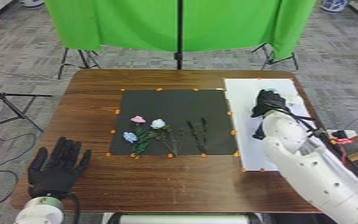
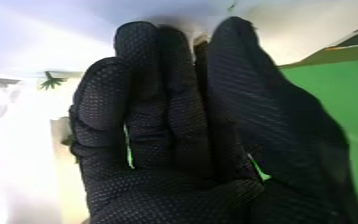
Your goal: Arrange flowers
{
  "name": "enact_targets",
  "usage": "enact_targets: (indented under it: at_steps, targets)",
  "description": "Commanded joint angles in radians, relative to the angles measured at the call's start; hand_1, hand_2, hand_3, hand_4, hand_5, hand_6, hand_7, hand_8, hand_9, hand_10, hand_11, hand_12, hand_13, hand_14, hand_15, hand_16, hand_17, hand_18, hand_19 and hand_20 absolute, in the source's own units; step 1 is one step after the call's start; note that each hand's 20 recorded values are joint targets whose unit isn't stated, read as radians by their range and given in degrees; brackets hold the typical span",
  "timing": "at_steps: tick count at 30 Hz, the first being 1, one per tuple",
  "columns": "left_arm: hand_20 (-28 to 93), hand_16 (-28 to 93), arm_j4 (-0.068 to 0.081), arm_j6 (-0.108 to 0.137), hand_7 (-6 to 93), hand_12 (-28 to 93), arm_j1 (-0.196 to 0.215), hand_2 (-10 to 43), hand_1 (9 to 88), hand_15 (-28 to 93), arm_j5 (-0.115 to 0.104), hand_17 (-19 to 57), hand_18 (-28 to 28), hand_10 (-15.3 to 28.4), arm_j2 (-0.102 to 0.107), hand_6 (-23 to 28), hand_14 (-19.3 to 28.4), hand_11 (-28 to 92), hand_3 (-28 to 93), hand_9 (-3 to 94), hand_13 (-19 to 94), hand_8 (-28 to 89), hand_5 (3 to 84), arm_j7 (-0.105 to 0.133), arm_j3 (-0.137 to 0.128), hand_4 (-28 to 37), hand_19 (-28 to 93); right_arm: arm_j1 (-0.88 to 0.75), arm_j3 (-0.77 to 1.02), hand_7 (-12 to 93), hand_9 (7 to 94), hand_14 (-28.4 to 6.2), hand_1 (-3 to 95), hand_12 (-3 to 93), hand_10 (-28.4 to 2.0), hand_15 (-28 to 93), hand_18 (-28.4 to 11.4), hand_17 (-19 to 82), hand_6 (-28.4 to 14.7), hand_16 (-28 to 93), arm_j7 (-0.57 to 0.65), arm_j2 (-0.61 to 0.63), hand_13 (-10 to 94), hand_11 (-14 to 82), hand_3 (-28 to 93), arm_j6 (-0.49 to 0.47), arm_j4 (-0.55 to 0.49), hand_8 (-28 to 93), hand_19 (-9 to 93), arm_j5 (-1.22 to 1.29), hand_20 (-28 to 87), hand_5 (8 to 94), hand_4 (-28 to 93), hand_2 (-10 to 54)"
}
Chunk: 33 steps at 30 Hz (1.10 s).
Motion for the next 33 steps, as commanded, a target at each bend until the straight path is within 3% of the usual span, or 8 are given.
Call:
enact_targets:
  at_steps: [1,4,9,11,16,24,28,33]
  targets:
    - [17,-9,0.03,-0.002,24.2,12,0.006,18.7,27.5,51,-0.016,-4.5,14.2,14.8,-0.006,6.6,14.6,36,74,43.1,34,-12,47.0,-0.038,0.01,-28.3,41,-0.009,-0.044,31,83.1,-6.1,65.1,43.7,-10.1,42,-21.1,35,-1.4,42,0.019,-0.006,67,12.5,63,0.073,0.056,9,82,-0.015,38,70.6,-28,-9.5]
    - [17,-9,0.031,-0.001,24.2,13,0.007,18.7,27.4,51,-0.024,-4.6,14.2,14.9,-0.009,6.7,14.6,36,74,43.2,34,-12,46.9,-0.042,0.011,-28.3,42,-0.018,-0.055,32,85.9,-6.1,66.3,45.5,-9.8,41,-21.2,36,-1.4,44,0.018,0.002,69,13.2,63,0.109,0.056,11,81,-0.034,40,74.8,-28,-9.5]
    - [17,-9,0.029,-0.003,23.9,13,0.013,18.7,27.3,51,-0.029,-4.5,14.2,14.8,-0.007,6.7,14.6,36,74,43.2,34,-12,46.8,-0.03,0.012,-28.3,42,-0.042,-0.053,29,88.0,-6.4,66.7,46.4,-10.2,39,-22.4,37,-2.0,47,0.028,0.036,72,11.9,66,0.24,0.007,12,79,-0.046,42,78.9,-28,-9.5]
    - [17,-9,0.025,-0.003,23.9,13,0.018,18.7,27.3,51,-0.033,-4.5,14.2,14.8,-0.004,6.7,14.6,36,74,43.1,34,-12,46.8,-0.013,0.014,-28.3,42,-0.048,-0.05,29,88.6,-6.5,65.9,46.1,-10.2,38,-22.8,38,-2.0,47,0.03,0.055,73,11.5,69,0.296,-0.03,13,78,-0.038,43,79.3,-28,-9.5]
    - [17,-9,0.021,-0.005,24.1,13,0.019,18.7,27.4,50,-0.024,-4.5,14.2,14.7,-0.004,6.6,14.6,36,74,43.3,34,-12,46.8,-0.008,0.016,-28.3,42,-0.082,0.001,29,89.0,-6.6,64.2,45.8,-10.2,37,-23.7,38,-2.2,48,0.01,0.096,73,11.4,72,0.34,-0.159,16,78,0.035,43,79.5,-27,-9.5]
    - [17,-9,0.017,-0.002,24.3,13,0.026,18.7,27.4,51,-0.024,-4.5,14.3,14.7,-0.002,6.6,14.7,36,74,43.2,34,-12,46.9,-0.003,0.016,-28.3,42,-0.111,0.039,29,88.9,-6.6,64.1,46.5,-10.1,37,-24.1,38,-2.2,49,-0.034,0.082,73,11.5,71,0.259,-0.322,18,78,0.231,44,79.2,-26,-9.5]
    - [17,-9,0.017,0.001,24.3,13,0.027,18.7,27.4,51,-0.026,-4.5,14.2,14.7,0.003,6.6,14.6,36,74,43.2,34,-13,46.9,0.003,0.015,-28.3,41,-0.067,-0.016,29,88.7,-6.5,64.1,46.8,-9.9,37,-24.1,38,-2.3,49,-0.062,0.002,73,11.7,71,0.201,-0.336,18,78,0.31,44,78.8,-26,-9.5]
    - [17,-9,0.022,0.001,24.5,13,0.008,18.7,27.5,51,-0.005,-4.5,14.2,14.7,0.005,6.6,14.6,36,74,43.2,34,-13,46.9,-0.01,0.031,-28.3,41,-0.016,-0.103,29,88.1,-6.4,64.0,47.3,-10.0,38,-23.9,38,-2.3,49,-0.111,-0.078,73,12.0,70,0.158,-0.322,19,78,0.299,44,78.2,-26,-9.5]
